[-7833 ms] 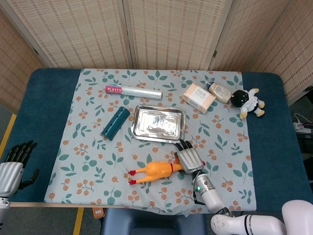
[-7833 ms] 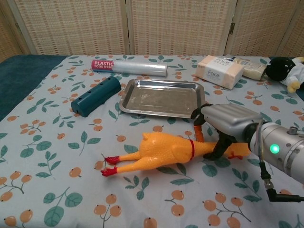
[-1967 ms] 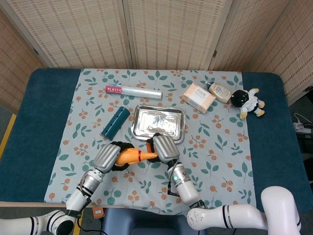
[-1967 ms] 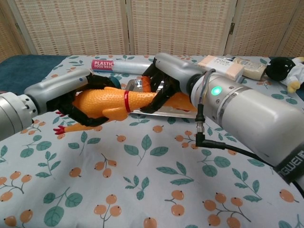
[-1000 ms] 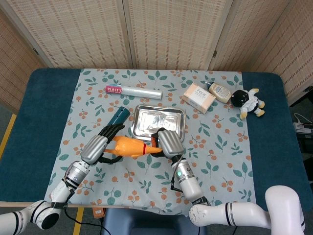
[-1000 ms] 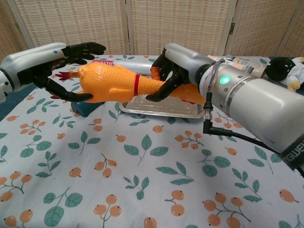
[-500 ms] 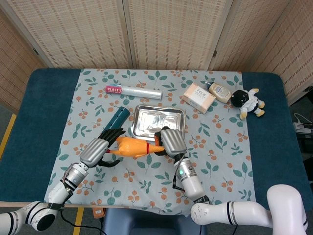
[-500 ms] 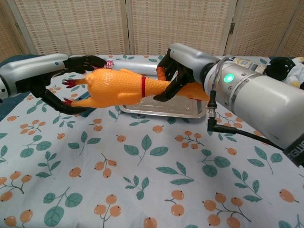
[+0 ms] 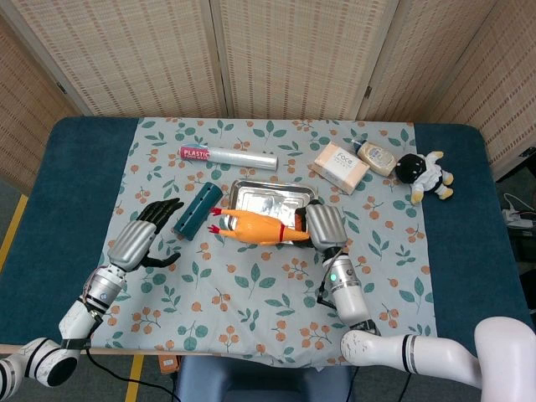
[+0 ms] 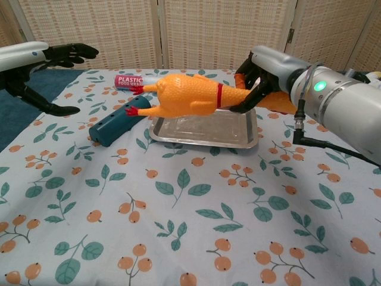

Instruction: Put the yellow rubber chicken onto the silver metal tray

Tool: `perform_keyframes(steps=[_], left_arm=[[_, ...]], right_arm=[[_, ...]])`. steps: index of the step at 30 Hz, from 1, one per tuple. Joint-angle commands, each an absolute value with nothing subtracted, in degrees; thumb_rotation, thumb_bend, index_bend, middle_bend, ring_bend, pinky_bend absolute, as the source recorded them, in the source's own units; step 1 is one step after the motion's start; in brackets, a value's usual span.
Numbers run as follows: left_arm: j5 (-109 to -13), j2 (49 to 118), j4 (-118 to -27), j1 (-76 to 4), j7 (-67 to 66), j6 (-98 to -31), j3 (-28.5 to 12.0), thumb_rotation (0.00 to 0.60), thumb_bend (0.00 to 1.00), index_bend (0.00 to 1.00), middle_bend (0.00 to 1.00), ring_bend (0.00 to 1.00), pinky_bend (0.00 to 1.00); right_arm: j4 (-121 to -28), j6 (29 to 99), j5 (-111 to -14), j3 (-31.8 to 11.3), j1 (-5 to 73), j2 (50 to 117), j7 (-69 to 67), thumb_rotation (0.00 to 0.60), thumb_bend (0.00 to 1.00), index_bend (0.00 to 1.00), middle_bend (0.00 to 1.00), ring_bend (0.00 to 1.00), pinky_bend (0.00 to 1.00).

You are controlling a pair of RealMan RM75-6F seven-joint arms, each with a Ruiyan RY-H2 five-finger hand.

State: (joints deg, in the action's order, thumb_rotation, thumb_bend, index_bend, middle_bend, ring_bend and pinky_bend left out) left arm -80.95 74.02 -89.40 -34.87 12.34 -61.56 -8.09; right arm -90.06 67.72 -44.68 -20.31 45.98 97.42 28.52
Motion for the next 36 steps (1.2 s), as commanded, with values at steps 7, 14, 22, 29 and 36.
perform_keyframes(steps=[7,14,22,29,36], left_arm=[[-83.1,74.4,-86.3,-34.0,14.1,-62.0,-6.2,0.600,0.27,0.00,0.00,0.00,0.00],[-83.0,75.6,-83.9,-34.4,14.3,-61.5,-6.2,0.600,0.27,0.00,0.00,0.00,0.00],[-82.7,76.6,-82.5,-35.1,14.9,-60.2,-6.2,0.600,0.27,0.00,0.00,0.00,0.00],[-82.7,77.1,-82.1,-35.2,14.8,-60.2,-6.2,0.600,0.27,0.00,0.00,0.00,0.00],[-82.6,77.1,-82.6,-35.3,15.0,-60.2,-6.2,0.600,0.27,0.00,0.00,0.00,0.00]], right_arm=[[-68.8,61.5,-46.0,-23.3,49.2,103.8,20.0,0.600,0.33,0.93,0.69,0.92,1.00],[-55.2,57.7,-49.0,-23.1,51.5,110.8,13.6,0.600,0.33,0.93,0.69,0.91,1.00],[-43.4,53.5,-51.1,-23.4,53.6,116.5,9.7,0.600,0.33,0.84,0.69,0.79,1.00],[-39.1,50.2,-52.8,-23.5,53.7,117.6,6.6,0.600,0.33,0.62,0.54,0.58,0.94],[-39.0,48.2,-54.6,-22.9,52.6,116.4,4.6,0.600,0.32,0.31,0.33,0.36,0.77]])
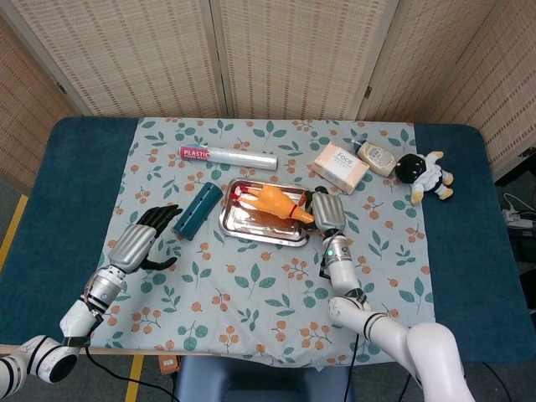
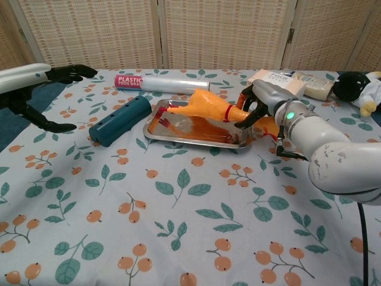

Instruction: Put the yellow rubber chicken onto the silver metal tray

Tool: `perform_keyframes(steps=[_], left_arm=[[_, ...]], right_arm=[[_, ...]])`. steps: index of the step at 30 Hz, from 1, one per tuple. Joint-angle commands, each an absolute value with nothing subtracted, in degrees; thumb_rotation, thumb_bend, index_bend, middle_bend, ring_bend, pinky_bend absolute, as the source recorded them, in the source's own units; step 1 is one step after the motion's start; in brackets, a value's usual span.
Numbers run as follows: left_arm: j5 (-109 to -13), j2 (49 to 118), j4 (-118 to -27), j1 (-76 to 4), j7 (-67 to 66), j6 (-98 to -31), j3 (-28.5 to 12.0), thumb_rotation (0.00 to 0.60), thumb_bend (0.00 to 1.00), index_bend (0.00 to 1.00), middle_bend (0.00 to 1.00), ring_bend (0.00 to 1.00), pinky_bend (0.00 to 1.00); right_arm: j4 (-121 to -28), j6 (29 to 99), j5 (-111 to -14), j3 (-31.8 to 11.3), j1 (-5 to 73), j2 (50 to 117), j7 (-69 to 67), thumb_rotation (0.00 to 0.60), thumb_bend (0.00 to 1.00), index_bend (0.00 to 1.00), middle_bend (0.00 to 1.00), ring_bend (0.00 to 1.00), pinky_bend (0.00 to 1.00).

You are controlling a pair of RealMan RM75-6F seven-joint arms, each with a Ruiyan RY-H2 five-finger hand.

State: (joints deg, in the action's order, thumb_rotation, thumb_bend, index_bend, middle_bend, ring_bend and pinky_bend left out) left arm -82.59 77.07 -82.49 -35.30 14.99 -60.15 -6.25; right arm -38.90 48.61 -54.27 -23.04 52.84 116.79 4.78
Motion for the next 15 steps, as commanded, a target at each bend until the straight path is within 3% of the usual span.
perform_keyframes(steps=[1,8,15], left_arm=[[-82.7,77.1,-82.6,-35.3,15.0,-60.2,-6.1,0.600,0.27,0.00,0.00,0.00,0.00],[-82.7,76.7,-83.5,-35.3,14.6,-60.3,-6.1,0.600,0.27,0.00,0.00,0.00,0.00],[-82.7,76.1,-84.7,-35.1,14.2,-60.5,-6.1,0.600,0.27,0.00,0.00,0.00,0.00]], right_arm=[[-39.2,48.3,-54.8,-23.0,52.4,116.2,4.5,0.600,0.32,0.28,0.31,0.34,0.75],[-42.5,47.9,-54.9,-22.9,51.3,113.7,6.8,0.600,0.30,0.09,0.16,0.19,0.56],[-51.3,49.4,-54.3,-23.3,48.8,108.5,8.9,0.600,0.27,0.00,0.08,0.11,0.49]])
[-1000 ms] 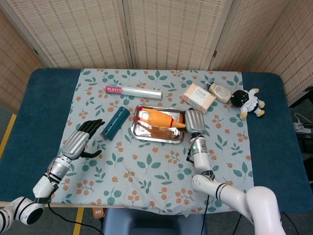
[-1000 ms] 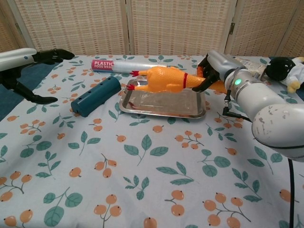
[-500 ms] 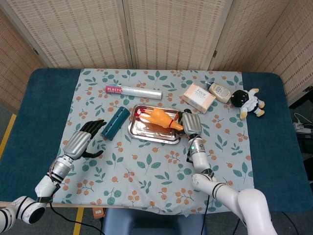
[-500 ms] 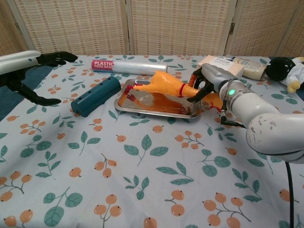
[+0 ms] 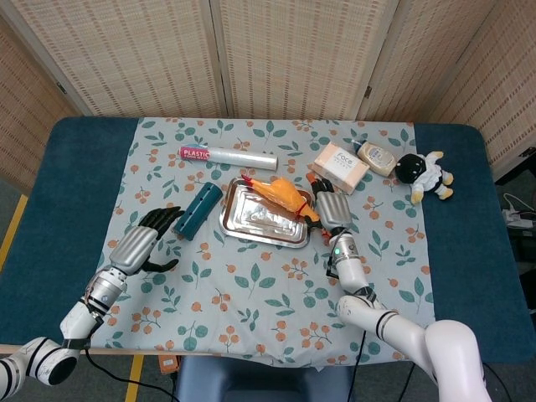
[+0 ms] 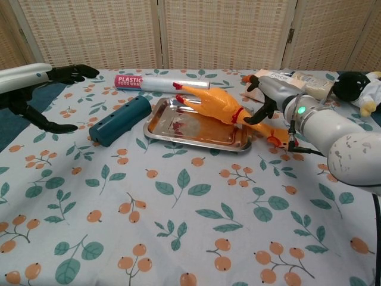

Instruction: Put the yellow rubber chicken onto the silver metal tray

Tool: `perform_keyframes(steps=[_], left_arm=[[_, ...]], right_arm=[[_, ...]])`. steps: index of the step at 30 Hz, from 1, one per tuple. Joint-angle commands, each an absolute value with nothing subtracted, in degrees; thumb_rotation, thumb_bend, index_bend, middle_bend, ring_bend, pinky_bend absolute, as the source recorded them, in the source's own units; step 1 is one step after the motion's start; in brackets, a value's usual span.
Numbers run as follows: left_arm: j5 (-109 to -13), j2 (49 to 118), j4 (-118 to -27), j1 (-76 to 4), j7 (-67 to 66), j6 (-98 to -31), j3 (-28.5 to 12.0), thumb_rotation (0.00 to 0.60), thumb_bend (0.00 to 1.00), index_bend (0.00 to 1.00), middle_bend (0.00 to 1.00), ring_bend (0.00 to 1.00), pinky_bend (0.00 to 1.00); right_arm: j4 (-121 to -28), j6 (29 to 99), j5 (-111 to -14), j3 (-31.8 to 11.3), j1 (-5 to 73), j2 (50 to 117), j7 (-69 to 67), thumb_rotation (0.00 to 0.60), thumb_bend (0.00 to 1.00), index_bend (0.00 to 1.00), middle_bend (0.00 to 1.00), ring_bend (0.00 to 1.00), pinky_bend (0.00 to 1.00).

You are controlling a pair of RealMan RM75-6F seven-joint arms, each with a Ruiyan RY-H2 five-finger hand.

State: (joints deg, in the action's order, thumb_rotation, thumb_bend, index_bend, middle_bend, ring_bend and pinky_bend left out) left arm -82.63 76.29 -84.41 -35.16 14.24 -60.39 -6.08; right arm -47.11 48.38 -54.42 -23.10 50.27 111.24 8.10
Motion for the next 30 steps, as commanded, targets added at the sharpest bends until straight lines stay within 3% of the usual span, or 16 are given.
perform_keyframes(steps=[1,12,17,21,24,27,30], left_arm=[[-82.7,75.9,-85.0,-35.0,14.1,-60.7,-6.0,0.600,0.27,0.00,0.00,0.00,0.00],[-84.8,71.3,-89.2,-31.9,14.2,-64.0,-3.9,0.600,0.28,0.00,0.00,0.00,0.00],[-86.8,64.7,-92.8,-27.1,15.0,-66.2,1.2,0.600,0.30,0.00,0.00,0.00,0.00],[-91.8,63.6,-88.6,-21.1,18.1,-73.0,6.2,0.600,0.31,0.00,0.00,0.00,0.00],[-92.2,66.1,-82.5,-13.8,12.0,-83.5,6.8,0.600,0.32,0.00,0.00,0.00,0.00],[-91.3,69.1,-77.5,-8.4,7.7,-91.2,6.0,0.600,0.32,0.00,0.00,0.00,0.00],[-90.7,69.0,-76.4,-6.2,7.2,-93.1,5.9,0.600,0.32,0.00,0.00,0.00,0.00]], right_arm=[[-53.8,49.8,-54.5,-23.1,48.1,107.0,9.1,0.600,0.26,0.00,0.08,0.11,0.48],[-88.4,57.6,-60.7,-18.3,37.1,85.0,10.9,0.600,0.21,0.00,0.00,0.06,0.30],[-101.8,67.0,-73.8,-11.5,28.1,73.4,8.3,0.600,0.20,0.00,0.00,0.02,0.25],[-103.2,76.7,-85.8,-3.5,20.2,67.3,9.2,0.600,0.20,0.00,0.00,0.00,0.17],[-99.8,84.9,-91.9,2.0,13.4,65.7,12.2,0.600,0.20,0.00,0.00,0.00,0.06],[-95.8,91.9,-94.2,4.9,7.6,66.6,10.2,0.600,0.19,0.00,0.00,0.00,0.00],[-89.6,98.5,-95.3,5.7,2.8,68.9,5.7,0.600,0.19,0.00,0.00,0.00,0.00]])
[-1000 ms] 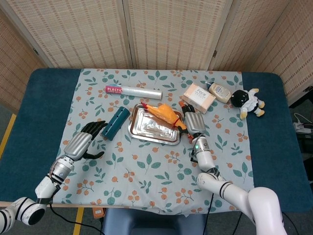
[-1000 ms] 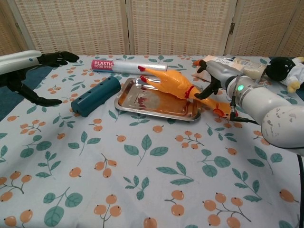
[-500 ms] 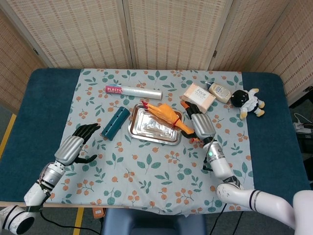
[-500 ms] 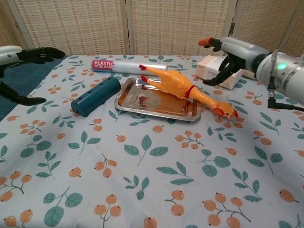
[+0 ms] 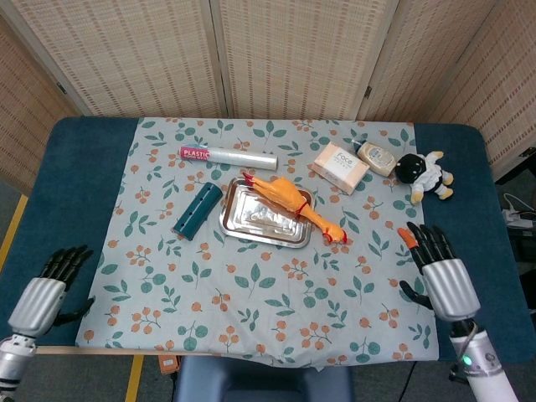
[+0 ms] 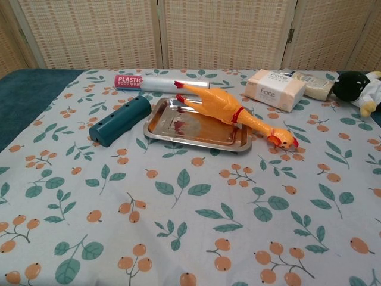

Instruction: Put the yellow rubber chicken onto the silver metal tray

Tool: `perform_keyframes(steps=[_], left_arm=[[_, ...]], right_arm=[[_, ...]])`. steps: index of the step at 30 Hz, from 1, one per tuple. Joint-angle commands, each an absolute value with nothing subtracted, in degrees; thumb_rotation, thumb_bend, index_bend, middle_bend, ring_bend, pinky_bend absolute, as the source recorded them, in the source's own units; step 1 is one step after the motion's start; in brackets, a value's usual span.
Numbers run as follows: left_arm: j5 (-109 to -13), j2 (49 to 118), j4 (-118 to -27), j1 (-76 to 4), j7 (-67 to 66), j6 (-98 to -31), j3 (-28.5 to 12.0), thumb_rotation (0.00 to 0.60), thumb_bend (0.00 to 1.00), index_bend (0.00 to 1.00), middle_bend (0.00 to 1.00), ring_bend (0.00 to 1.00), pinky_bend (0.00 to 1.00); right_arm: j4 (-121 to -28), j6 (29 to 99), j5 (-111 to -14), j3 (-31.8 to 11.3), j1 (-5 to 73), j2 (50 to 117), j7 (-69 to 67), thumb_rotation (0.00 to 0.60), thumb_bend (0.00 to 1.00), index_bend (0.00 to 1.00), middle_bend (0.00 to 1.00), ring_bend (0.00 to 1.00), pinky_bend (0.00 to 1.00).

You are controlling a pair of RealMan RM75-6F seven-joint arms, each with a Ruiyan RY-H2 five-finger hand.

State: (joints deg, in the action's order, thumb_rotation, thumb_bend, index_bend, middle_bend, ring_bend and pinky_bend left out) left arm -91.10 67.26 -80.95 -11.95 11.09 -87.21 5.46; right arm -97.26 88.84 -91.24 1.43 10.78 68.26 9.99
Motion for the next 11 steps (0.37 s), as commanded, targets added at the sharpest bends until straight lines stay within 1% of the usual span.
perform_keyframes(steps=[1,3,7,11], left_arm=[[-91.3,68.7,-76.8,-5.7,7.3,-94.0,6.1,0.600,0.32,0.00,0.00,0.00,0.00],[-91.4,68.0,-76.8,-5.0,7.9,-94.8,6.0,0.600,0.32,0.00,0.00,0.00,0.00],[-90.4,66.9,-78.0,-4.1,7.9,-95.2,5.0,0.600,0.32,0.00,0.00,0.00,0.00],[-92.4,66.4,-78.9,-3.2,7.4,-96.9,5.0,0.600,0.32,0.00,0.00,0.00,0.00]], right_arm=[[-88.3,99.6,-95.0,5.6,1.9,69.4,4.3,0.600,0.19,0.00,0.00,0.00,0.00],[-86.8,100.2,-96.1,6.1,1.4,68.4,3.4,0.600,0.19,0.00,0.00,0.00,0.00],[-86.7,101.5,-95.5,5.3,0.2,66.5,-1.4,0.600,0.20,0.00,0.00,0.00,0.00],[-86.5,102.0,-95.8,4.4,-0.1,65.9,-3.1,0.600,0.20,0.00,0.00,0.00,0.00]])
